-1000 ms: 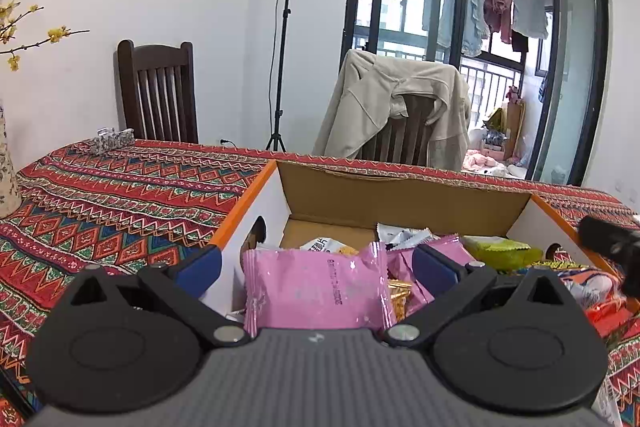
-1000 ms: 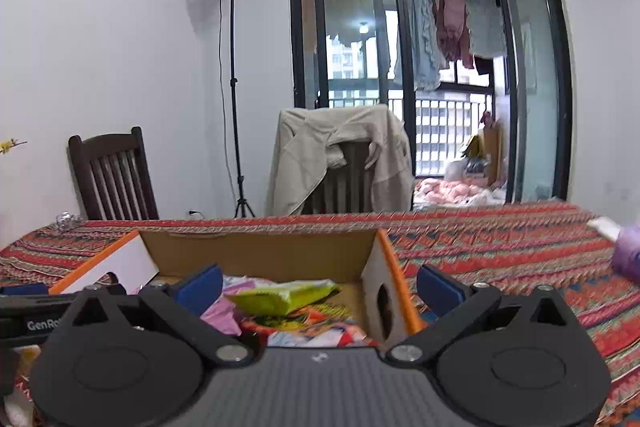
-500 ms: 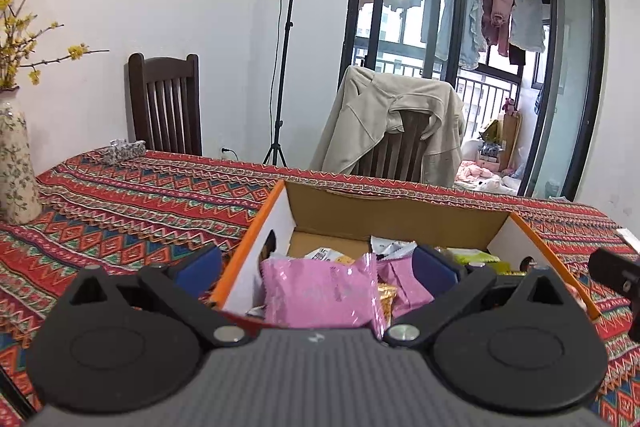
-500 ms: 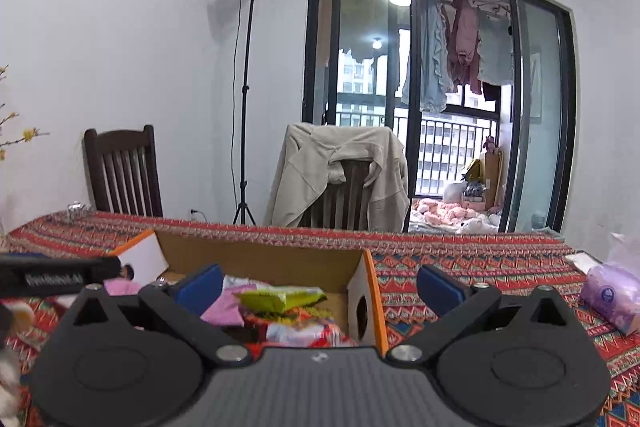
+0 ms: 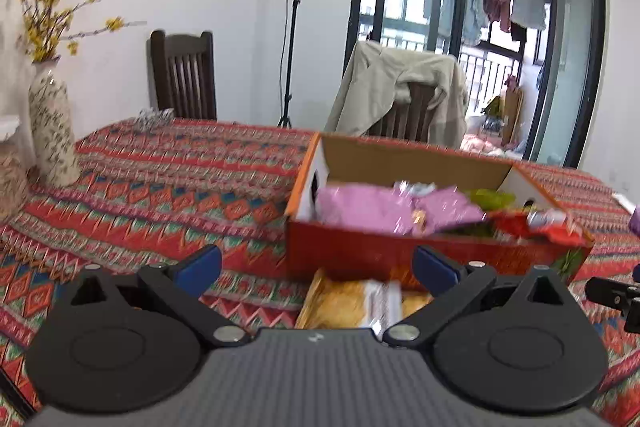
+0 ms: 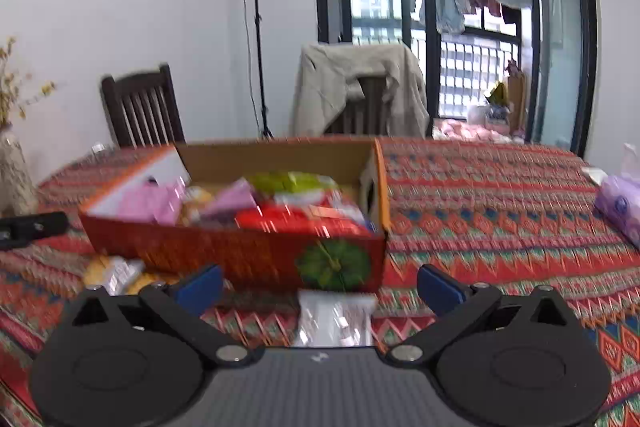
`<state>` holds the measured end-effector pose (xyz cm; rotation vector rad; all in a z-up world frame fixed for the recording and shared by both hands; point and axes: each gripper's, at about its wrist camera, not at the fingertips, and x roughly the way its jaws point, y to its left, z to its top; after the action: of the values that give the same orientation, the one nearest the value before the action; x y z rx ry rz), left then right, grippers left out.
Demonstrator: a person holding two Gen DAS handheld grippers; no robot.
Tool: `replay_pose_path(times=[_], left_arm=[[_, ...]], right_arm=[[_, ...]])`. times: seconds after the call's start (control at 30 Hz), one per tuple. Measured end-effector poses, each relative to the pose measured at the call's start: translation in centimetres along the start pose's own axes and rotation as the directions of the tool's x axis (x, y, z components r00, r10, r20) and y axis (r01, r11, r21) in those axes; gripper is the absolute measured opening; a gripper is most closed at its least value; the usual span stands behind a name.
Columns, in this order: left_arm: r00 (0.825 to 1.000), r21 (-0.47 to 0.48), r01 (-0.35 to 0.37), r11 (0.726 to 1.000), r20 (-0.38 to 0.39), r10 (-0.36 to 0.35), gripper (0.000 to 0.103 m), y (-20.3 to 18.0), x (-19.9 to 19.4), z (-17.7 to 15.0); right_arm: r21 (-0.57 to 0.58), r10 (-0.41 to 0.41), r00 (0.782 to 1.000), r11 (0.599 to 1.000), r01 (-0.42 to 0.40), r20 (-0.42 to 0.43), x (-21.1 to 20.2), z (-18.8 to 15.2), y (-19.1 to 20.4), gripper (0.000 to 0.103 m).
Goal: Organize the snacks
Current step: 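Withdraw both open tools from the box back to the snack pile, then grasp a clear white packet with the right tool while the left grasps a biscuit packet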
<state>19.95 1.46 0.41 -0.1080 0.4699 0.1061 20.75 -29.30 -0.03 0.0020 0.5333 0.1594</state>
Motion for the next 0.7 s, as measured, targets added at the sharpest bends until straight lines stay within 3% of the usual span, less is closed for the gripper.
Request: replay_pose_path(times=[0.2, 0.4, 0.7], left_arm=[[0.997, -0.004, -0.021, 1.0, -0.069, 0.021, 0.103, 1.6, 0.5, -2.3], [0.997, -0.082, -0.05, 0.995, -0.067, 0.045, 0.103, 3.4, 0.9, -3.1], [0.998, -0.071, -0.032, 0.997, -0.064, 0.028, 0.103, 3.3, 0.9, -3.4]], right_arm=[[-0.012, -0.033, 0.995, 0.999, 0.032, -0.09, 1.2, -1.6, -0.5, 0.103], [0.009, -0.047, 0.984, 0.999, 0.049, -0.17, 3.3, -2.0, -0.7, 0.103], [0.034, -0.076, 0.976, 0.996, 0.085, -0.206, 6.5, -2.2, 0.0, 0.098]])
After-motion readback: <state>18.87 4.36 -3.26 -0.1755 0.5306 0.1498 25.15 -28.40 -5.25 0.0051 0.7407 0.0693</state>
